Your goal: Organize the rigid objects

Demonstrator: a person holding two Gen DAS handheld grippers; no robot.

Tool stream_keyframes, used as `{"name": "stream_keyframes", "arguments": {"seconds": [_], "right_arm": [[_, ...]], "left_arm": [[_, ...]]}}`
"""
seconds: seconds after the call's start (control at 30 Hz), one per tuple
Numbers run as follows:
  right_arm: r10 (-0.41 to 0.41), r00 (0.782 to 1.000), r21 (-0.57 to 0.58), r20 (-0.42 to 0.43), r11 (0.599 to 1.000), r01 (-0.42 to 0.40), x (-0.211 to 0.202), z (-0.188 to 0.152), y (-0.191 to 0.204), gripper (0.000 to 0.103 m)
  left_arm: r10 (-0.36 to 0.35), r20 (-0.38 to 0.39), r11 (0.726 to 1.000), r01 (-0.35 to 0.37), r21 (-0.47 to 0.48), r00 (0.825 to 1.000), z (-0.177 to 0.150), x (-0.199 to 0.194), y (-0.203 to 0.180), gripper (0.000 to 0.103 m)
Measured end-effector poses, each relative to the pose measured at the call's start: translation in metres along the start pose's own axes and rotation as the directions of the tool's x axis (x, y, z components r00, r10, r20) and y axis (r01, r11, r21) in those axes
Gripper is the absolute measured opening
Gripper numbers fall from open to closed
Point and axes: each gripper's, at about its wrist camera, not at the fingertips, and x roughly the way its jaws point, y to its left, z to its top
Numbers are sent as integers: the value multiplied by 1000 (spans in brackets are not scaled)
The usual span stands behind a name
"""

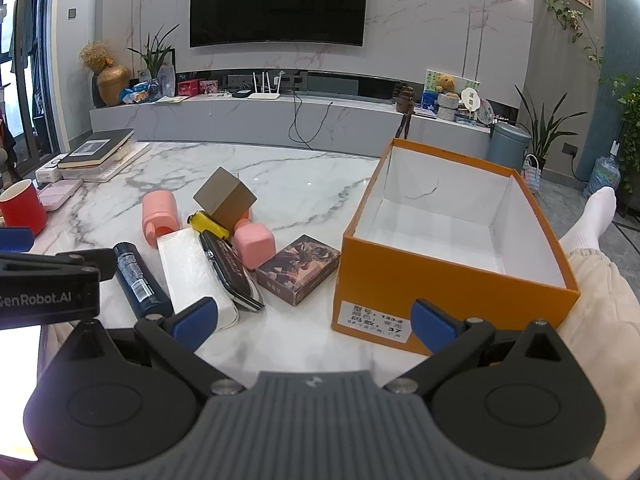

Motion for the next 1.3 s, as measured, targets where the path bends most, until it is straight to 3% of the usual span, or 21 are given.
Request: {"name": "stream_keyframes", "arguments": {"seconds": [0.53,0.73,0.8,0.9,1.03,1.23,1.3], "right_arm": [[23,1000,-29,12,999,-23,3,2,7,101],[91,995,-43,-27,995,-92,16,13,11,101],[118,992,-50,-46,992,-120,22,18,15,100],[144,987,-82,-72,985,-150,32,24,23,88],[181,977,-121,-115,973,-195,49,31,31,74],[241,954,-161,-179,949,-270,85,47,42,60],[250,946,-176,-206,941,-287,97,49,45,59]], "left_arm": [[-21,-24,1000,20,-9,1000,-5,4,4,103],[-52,-60,999,51,-10,997,7,18,13,103],[-84,-78,996,84,-10,993,10,24,16,99],[-134,-123,991,134,-12,983,15,35,22,94],[-168,-189,985,169,-10,967,23,53,29,79],[-283,-292,957,250,-144,914,35,90,44,65],[-277,-329,959,242,-145,903,39,102,45,63]]}}
